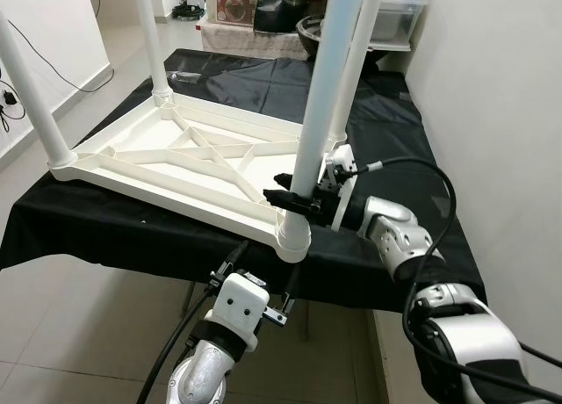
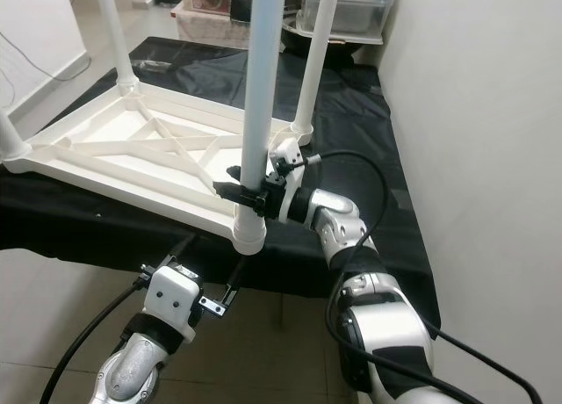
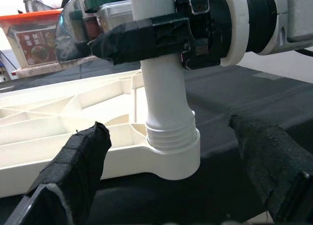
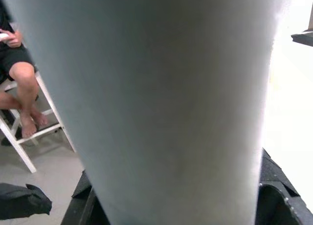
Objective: Building children table
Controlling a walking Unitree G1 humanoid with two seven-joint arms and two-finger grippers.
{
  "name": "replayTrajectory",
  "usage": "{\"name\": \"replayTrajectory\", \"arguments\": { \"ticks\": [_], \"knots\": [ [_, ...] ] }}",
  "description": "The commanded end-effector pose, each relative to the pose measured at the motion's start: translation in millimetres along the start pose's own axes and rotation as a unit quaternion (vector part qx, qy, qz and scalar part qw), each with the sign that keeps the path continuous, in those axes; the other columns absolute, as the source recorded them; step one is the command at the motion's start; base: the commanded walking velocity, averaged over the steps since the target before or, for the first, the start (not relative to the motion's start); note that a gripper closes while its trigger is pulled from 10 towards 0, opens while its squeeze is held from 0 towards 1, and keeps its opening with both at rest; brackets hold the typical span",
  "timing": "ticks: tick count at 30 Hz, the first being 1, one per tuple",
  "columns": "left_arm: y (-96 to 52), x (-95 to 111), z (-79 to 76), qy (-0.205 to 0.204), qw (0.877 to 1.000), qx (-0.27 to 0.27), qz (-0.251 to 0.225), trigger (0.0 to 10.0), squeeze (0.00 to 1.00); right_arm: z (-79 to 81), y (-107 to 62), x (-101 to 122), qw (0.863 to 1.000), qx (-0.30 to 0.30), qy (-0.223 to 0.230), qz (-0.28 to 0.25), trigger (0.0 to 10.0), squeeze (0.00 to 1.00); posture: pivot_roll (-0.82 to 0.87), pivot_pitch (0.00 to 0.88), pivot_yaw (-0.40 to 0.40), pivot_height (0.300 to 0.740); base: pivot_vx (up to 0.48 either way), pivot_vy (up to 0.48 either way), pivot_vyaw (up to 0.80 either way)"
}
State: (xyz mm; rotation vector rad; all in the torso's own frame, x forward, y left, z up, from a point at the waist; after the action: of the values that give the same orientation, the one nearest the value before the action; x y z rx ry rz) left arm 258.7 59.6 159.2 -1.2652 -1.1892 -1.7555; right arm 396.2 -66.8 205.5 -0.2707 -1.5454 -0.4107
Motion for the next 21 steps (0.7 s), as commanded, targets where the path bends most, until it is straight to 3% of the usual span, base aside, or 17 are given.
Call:
{"name": "replayTrajectory", "arguments": {
  "ticks": [1, 2, 3, 7, 8, 10, 11, 12, 13, 14, 16, 17, 18, 21],
  "knots": [
    [-2.4, -3.1, -2.1, -0.004, 1.000, -0.003, 0.009, 10.0, 0.00, -2.1, 4.4, -1.6, 0.999, -0.026, 0.015, -0.013, 0.0, 0.00, 0.13, 0.122, -0.098, 0.740, 0.000, 0.000, 0.00],
    [-2.4, -3.1, -2.1, -0.004, 1.000, -0.003, 0.009, 10.0, 0.00, -2.1, 4.4, -1.6, 0.999, -0.026, 0.015, -0.013, 0.0, 0.00, 0.13, 0.122, -0.098, 0.740, 0.000, 0.000, 0.00],
    [-2.5, -3.2, -1.7, -0.005, 1.000, -0.002, 0.009, 10.0, 0.00, -21.8, -1.3, -5.7, 0.990, -0.143, 0.000, -0.010, 0.0, 0.00, 0.13, 0.121, -0.101, 0.740, 0.000, 0.000, 0.00],
    [-2.5, -3.2, -1.7, -0.005, 1.000, -0.002, 0.009, 10.0, 0.00, -21.8, -1.3, -5.7, 0.990, -0.143, 0.000, -0.010, 0.0, 0.00, 0.13, 0.121, -0.101, 0.740, 0.000, 0.000, 0.00],
    [-2.6, -4.2, -1.5, -0.005, 1.000, -0.003, 0.011, 10.0, 0.00, -47.2, -20.0, -9.8, 0.953, -0.303, -0.001, -0.016, 0.0, 0.00, 0.11, 0.120, -0.089, 0.740, 0.000, 0.000, 0.00],
    [-2.6, -4.2, -1.5, -0.005, 1.000, -0.003, 0.011, 10.0, 0.00, -47.2, -20.0, -9.8, 0.953, -0.303, -0.001, -0.016, 0.0, 0.00, 0.11, 0.120, -0.089, 0.740, 0.000, 0.000, 0.00],
    [-2.7, -5.3, -1.0, -0.005, 1.000, -0.003, 0.012, 10.0, 0.00, -66.5, -51.4, -8.9, 0.878, -0.477, -0.019, -0.026, 0.0, 0.00, 0.10, 0.117, -0.086, 0.740, 0.000, 0.000, 0.00],
    [-2.6, -6.4, -0.9, -0.005, 1.000, -0.004, 0.014, 10.0, 0.00, -71.0, -76.8, -5.6, 0.803, -0.593, -0.026, -0.042, 0.0, 0.00, 0.10, 0.118, -0.085, 0.740, 0.000, 0.000, 0.00],
    [-2.6, -6.4, -0.9, -0.005, 1.000, -0.004, 0.014, 10.0, 0.00, -71.0, -76.8, -5.6, 0.803, -0.593, -0.026, -0.042, 0.0, 0.00, 0.10, 0.118, -0.085, 0.740, 0.000, 0.000, 0.00],
    [-2.4, -7.0, -1.0, -0.004, 1.000, -0.006, 0.015, 10.0, 0.00, -67.4, -88.9, -2.0, 0.752, -0.657, -0.026, -0.054, 0.0, 0.00, 0.10, 0.119, -0.085, 0.740, 0.000, 0.000, 0.00],
    [-2.4, -7.0, -1.0, -0.004, 1.000, -0.006, 0.015, 10.0, 0.00, -67.4, -88.9, -2.0, 0.752, -0.657, -0.026, -0.054, 0.0, 0.00, 0.10, 0.119, -0.085, 0.740, 0.000, 0.000, 0.00],
    [-2.3, -7.2, -0.9, -0.003, 1.000, -0.006, 0.016, 10.0, 0.00, -63.3, -90.1, -2.1, 0.723, -0.688, -0.015, -0.059, 0.0, 0.00, 0.11, 0.119, -0.090, 0.740, 0.000, 0.000, 0.00],
    [-2.0, -7.2, -1.0, -0.002, 1.000, -0.005, 0.016, 10.0, 0.00, -61.1, -86.3, -4.2, 0.714, -0.698, 0.000, -0.060, 0.0, 0.00, 0.11, 0.120, -0.091, 0.740, 0.000, 0.000, 0.00],
    [-1.8, -7.1, -0.9, -0.002, 1.000, -0.005, 0.016, 10.0, 0.00, -60.0, -82.1, -6.3, 0.709, -0.702, 0.012, -0.060, 0.0, 0.00, 0.11, 0.118, -0.094, 0.740, 0.000, 0.000, 0.00]
  ]
}}
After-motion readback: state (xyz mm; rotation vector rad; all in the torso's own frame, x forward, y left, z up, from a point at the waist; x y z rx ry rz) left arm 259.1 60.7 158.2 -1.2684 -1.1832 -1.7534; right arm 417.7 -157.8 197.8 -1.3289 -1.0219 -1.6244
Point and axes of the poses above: a point about 5 cm out from each wrist's last joint towards the gripper, its own y axis pointing out of the wrist towards the gripper, its own x axis along the axis of the wrist's last joint, z = x × y, the point moved 4 cm from there along y, pointing out of the wrist towards the gripper, and after that the axes turned 3 degrees about -y, right-handed, at the moved point
